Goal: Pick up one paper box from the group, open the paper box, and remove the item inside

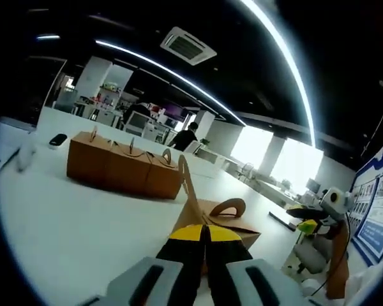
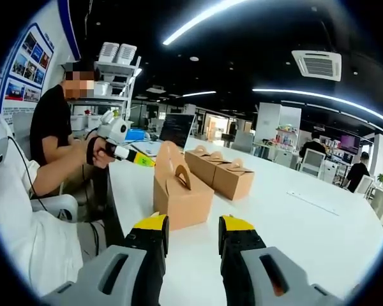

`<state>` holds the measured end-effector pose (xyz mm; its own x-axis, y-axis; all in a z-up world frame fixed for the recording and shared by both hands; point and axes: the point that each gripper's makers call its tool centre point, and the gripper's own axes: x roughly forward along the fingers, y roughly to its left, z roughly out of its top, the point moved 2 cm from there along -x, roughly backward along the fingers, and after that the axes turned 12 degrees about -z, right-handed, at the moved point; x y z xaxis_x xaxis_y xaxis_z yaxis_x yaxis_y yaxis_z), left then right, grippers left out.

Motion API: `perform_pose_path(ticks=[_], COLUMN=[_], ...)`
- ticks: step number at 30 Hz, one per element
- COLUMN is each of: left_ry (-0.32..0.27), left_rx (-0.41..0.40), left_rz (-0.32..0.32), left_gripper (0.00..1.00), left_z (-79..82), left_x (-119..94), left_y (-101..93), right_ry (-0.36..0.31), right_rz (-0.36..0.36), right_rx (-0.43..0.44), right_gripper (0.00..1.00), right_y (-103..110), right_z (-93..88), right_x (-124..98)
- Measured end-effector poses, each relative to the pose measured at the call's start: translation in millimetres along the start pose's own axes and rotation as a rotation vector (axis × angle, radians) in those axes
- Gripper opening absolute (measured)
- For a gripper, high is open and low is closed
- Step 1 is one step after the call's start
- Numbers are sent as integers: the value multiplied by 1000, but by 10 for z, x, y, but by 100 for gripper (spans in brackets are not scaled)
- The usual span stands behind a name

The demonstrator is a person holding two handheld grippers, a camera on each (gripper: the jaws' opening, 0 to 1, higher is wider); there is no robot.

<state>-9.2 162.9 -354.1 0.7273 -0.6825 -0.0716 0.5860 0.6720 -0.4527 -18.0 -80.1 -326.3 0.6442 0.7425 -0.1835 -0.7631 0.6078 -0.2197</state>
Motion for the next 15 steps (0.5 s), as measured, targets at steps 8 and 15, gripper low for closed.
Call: perform_pose_path(ticks=[8, 15], left_ry=[1, -19], left_rx=[-15, -51], left_rz=[4, -26], left_gripper=[4, 4], left_z=[-40, -80], left_x=[-17, -28], left_y=[39, 24], right_ry=[4, 13], right_rz=[5, 12], right_rx=[-1, -9], right_gripper=[32, 32], right_y=[4, 30], right_z=[-12, -40], right_x=[17, 51])
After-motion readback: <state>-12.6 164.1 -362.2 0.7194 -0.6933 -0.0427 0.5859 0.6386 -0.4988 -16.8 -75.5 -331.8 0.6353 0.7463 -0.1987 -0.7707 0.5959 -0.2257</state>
